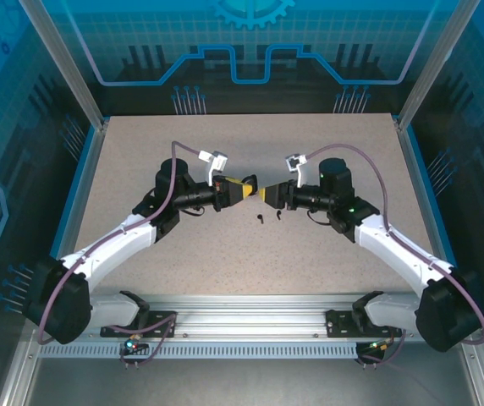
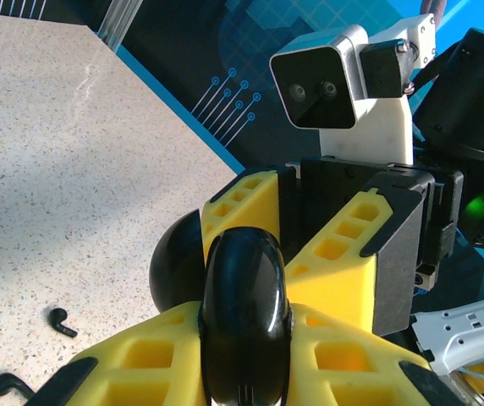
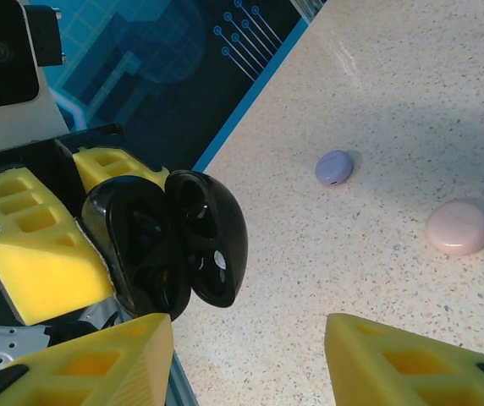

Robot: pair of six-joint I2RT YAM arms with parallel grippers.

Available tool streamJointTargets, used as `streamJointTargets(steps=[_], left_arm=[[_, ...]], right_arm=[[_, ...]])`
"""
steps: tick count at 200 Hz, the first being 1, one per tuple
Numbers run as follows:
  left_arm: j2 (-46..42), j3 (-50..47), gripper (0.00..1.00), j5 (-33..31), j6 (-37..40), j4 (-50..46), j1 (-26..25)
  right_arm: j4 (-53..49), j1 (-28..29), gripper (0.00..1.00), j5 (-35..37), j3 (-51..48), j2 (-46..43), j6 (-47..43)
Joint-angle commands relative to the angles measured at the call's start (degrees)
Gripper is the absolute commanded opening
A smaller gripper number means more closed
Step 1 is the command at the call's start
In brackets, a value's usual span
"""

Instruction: Insert the wireless bluetooth earbuds into the charging case

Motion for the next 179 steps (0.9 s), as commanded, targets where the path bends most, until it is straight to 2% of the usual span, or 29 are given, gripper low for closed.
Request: streamJointTargets(steps=[1, 120, 164, 179], left_arm=[[-1.23, 1.73, 0.00, 1.79, -0.37, 1.80, -0.15], [-0.78, 1.66, 0.00, 2.05, -0.69, 2.20, -0.59], [-0.74, 1.95, 0.00, 1.92, -0.89, 2.47, -0.66], [-0.83, 1.96, 0.00, 1.62, -0.87, 2.47, -0.63]], right_arm=[[2.33, -0.21, 0.51, -1.72, 1.37, 1.53, 0.54], [4.49, 0.17, 0.42, -1.06, 4.94, 5.87, 2.38], [4.17, 0.34, 0.35, -1.15, 5.22, 7.27, 2.30], [4.34, 0.43, 0.28, -1.27, 5.06, 7.89, 2.41]])
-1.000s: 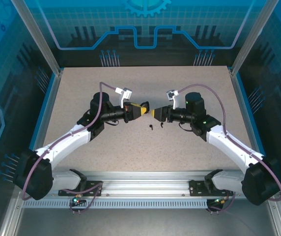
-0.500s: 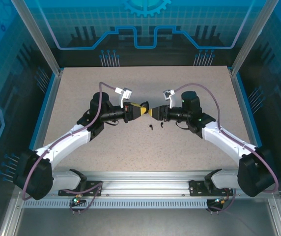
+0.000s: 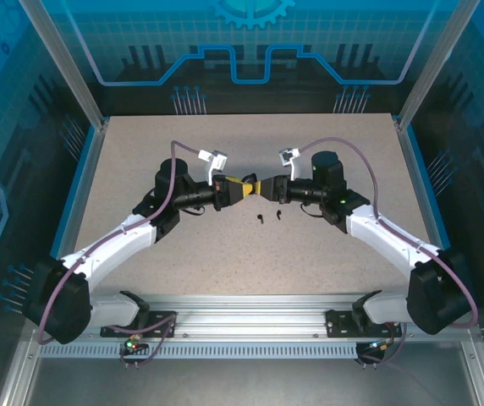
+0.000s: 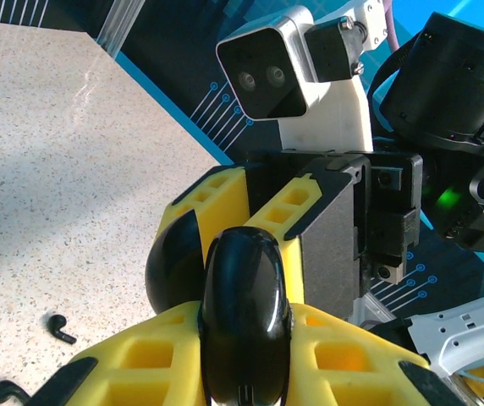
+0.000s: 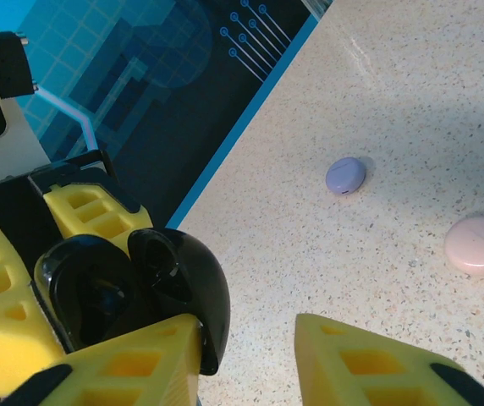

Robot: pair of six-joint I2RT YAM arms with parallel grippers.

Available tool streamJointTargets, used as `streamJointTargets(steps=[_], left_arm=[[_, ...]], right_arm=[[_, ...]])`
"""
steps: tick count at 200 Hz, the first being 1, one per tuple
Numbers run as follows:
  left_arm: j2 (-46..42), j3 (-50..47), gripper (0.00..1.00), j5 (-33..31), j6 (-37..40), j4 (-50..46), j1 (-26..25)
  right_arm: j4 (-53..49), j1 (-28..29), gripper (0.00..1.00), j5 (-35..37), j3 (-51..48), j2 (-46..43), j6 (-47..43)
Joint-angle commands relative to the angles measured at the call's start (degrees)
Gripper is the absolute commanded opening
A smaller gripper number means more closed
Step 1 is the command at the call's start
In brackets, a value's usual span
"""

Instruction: Insert the wireless bluetooth earbuds into the charging case

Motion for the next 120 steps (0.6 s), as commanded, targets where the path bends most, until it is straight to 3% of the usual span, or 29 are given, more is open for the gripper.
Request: streamJointTargets(steps=[1, 42, 84, 108, 120], left_arm=[[-0.83, 1.94, 0.00, 1.90, -0.48, 1.44, -0.39], [-0.83, 1.91, 0.00, 2.16, -0.83, 1.84, -0.49], [-0.31, 1.78, 0.00, 1.90, -1.00, 2.00, -0.62], [0.29, 1.57, 0.00, 0.98, -1.28, 2.05, -0.68], [0.48, 1.47, 0.19, -0.31, -1.36, 1.88, -0.60]], right_arm=[[1.13, 0.23, 0.27, 0.34, 1.67, 1.67, 0.28], [1.64, 0.59, 0.23, 0.51, 1.99, 2.75, 0.40], [1.07, 0.98, 0.00, 0.09, 4.09, 3.93, 0.09], [-1.24, 0.94, 0.00, 0.89, 5.69, 4.31, -0.89], [-3.10, 0.94, 0.00, 1.75, 6.51, 4.52, -1.89]])
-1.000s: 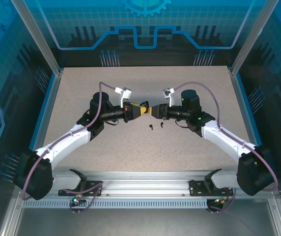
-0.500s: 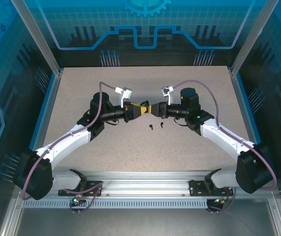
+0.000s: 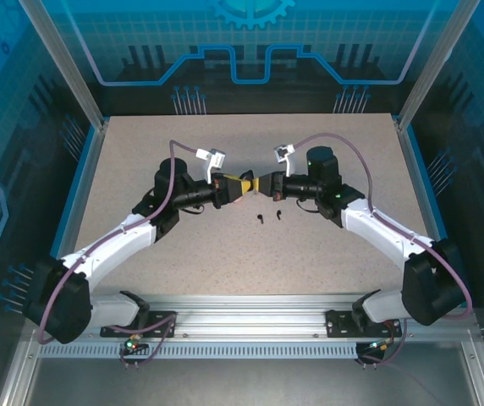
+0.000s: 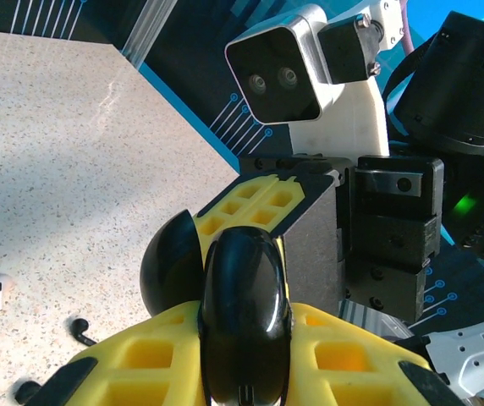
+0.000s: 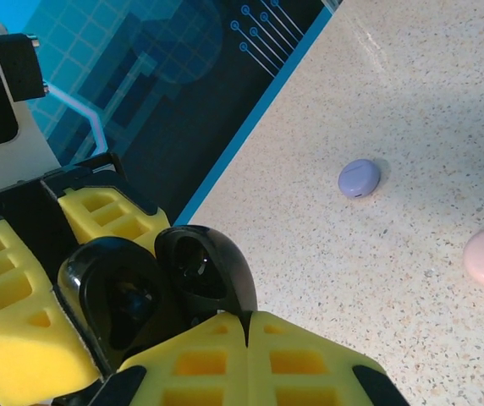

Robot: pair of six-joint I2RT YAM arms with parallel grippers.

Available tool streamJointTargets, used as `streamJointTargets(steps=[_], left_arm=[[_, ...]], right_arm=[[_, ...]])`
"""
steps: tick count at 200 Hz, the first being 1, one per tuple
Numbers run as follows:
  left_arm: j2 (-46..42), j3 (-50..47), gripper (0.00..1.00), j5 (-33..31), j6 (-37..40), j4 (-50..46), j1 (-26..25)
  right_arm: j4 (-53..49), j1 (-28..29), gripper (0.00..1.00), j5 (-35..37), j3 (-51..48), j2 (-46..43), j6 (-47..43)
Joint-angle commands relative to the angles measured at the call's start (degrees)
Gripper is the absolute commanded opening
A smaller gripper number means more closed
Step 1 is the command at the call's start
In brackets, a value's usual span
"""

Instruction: Insert the wireless bluetooth earbuds into the charging case

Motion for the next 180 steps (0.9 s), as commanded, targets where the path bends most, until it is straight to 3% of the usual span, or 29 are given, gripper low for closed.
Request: streamJointTargets(steps=[1, 23, 46, 87, 130, 180], left_arm=[[0.35, 1.47, 0.20, 2.38, -1.29, 1.88, -0.92], [0.55, 1.92, 0.52, -1.30, -0.35, -0.26, -0.85], [0.40, 3.80, 0.70, -3.35, 2.62, -5.64, -0.27], [-1.16, 6.28, 0.95, -2.57, 8.05, -13.06, 2.18], [1.72, 11.40, 0.99, 3.01, 13.85, -21.50, 3.64], [13.86, 23.43, 0.99, 14.36, 19.98, -33.49, 5.06]], right_arm=[[-2.68, 0.44, 0.00, 3.09, 3.03, 1.11, -1.95], [-9.17, 0.41, 0.00, 6.83, 5.65, 1.97, -5.26], [-17.71, 0.17, 0.00, 12.65, 8.91, 3.27, -10.45], [-31.72, -0.26, 0.00, 20.19, 16.67, 6.55, -22.53], [-41.26, -0.25, 0.00, 26.58, 24.62, 10.00, -33.14], [-45.92, -0.35, 0.00, 29.25, 26.43, 9.73, -42.59]])
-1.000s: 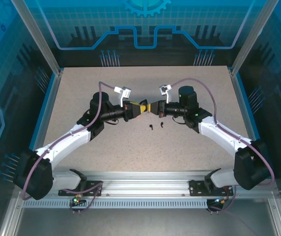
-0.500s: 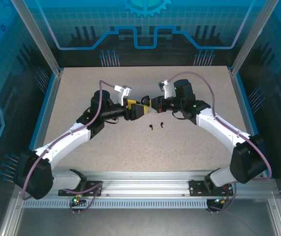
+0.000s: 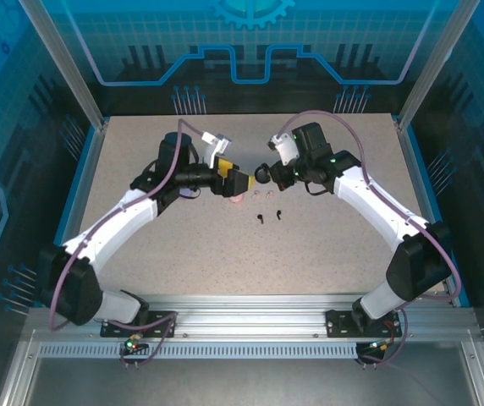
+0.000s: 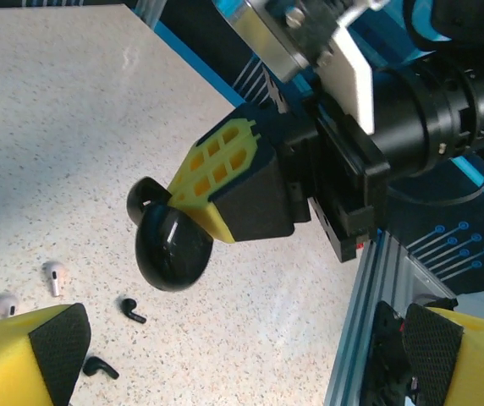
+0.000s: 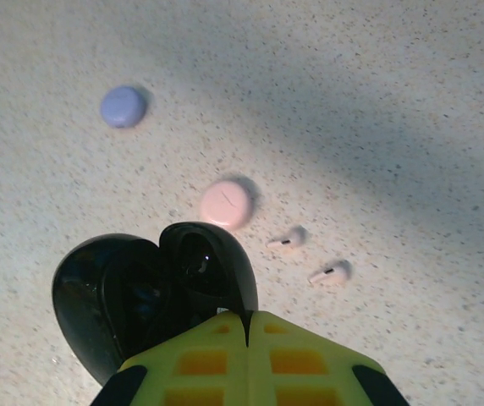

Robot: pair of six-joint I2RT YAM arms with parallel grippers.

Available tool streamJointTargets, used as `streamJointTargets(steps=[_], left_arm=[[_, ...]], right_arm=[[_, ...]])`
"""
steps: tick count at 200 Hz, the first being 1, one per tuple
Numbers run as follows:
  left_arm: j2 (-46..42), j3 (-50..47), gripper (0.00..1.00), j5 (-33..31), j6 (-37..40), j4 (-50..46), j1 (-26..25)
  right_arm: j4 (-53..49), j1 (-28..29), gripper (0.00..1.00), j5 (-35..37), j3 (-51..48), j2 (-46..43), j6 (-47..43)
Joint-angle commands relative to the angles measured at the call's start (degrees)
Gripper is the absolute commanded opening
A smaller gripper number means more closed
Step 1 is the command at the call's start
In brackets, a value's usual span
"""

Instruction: Insert the wireless bluetooth earbuds into the charging case

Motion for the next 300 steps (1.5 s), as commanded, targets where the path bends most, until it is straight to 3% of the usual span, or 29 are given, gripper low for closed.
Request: streamJointTargets(steps=[1, 35, 74, 153, 216, 284, 300], left_arm=[[5.83, 5.69, 0.99, 8.48, 5.08, -9.15, 1.04], [13.67, 16.44, 0.99, 16.74, 12.85, -22.79, 1.16], [21.68, 27.34, 0.93, 18.60, 20.46, -35.29, 1.29], [29.12, 33.46, 0.62, 22.29, 20.15, -33.94, 1.43], [32.06, 35.92, 0.46, 23.53, 19.78, -33.31, 1.78], [32.28, 35.44, 0.45, 25.06, 20.92, -34.46, 2.11], [32.19, 35.35, 0.39, 25.42, 20.81, -34.30, 2.09]], right_arm=[[-5.23, -0.50, 0.00, 2.30, 1.87, 0.11, -7.10], [-7.68, -1.29, 0.00, 0.10, 3.19, 0.00, -10.25], [-9.78, -3.88, 0.00, -6.62, 7.40, 1.88, -11.08], [-9.62, -3.89, 0.00, -10.97, 11.51, 4.97, -10.47], [-9.87, -3.85, 0.00, -10.61, 13.08, 7.22, -10.64], [-10.58, -3.80, 0.00, -9.91, 14.32, 8.06, -10.92], [-10.58, -3.85, 0.00, -9.92, 14.41, 8.00, -10.83]])
